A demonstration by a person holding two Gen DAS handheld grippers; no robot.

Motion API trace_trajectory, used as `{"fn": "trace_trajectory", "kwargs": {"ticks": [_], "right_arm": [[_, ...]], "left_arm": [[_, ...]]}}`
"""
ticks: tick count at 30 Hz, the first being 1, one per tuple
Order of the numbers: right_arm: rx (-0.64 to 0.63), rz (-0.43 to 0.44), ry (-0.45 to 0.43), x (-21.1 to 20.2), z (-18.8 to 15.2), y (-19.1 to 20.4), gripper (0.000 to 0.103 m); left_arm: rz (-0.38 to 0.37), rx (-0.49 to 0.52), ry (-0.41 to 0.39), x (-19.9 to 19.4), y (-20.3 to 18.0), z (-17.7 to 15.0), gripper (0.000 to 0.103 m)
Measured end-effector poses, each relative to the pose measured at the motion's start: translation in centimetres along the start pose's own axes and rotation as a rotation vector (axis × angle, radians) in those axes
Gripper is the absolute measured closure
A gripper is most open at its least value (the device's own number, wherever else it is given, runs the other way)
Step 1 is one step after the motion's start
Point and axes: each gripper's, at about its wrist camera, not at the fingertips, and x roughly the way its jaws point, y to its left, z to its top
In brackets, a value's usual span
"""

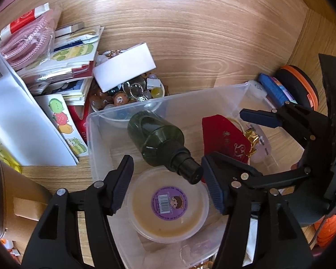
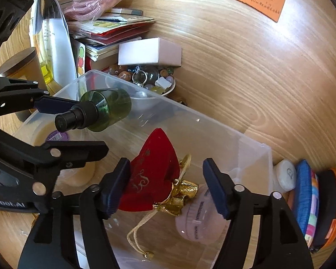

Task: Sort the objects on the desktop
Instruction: 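Lower the pouch and bottle into the clear box and open both tools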

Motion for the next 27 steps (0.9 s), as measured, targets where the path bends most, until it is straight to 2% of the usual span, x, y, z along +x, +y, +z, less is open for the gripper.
{"fn": "trace_trajectory", "kwargs": {"ticks": [10, 18, 23, 27], "right_arm": [[-0.010, -0.014, -0.029, -1.5, 0.1, -0.3, 0.036], [-0.016, -0.042, -0.059, -4.1, 0.0, -0.3, 0.035], [0.007, -0.059, -0.082, -6.1, -0.3, -0.9, 0.034], [0.019, -0.078, -0.112, -8.4, -0.9, -0.9, 0.026]], "left_arm": [[-0.008, -0.023, -0.015, -1.7, 0.7, 0.1, 0.036], [0.027, -0.007, -0.035, -3.9, 0.0, -0.5, 0.036], [0.084, 0.015, -0.090, -6.7, -0.9, -1.5, 0.028], [0.123, 0.037, -0.128, -8.7, -1.6, -2.5, 0.021]]}}
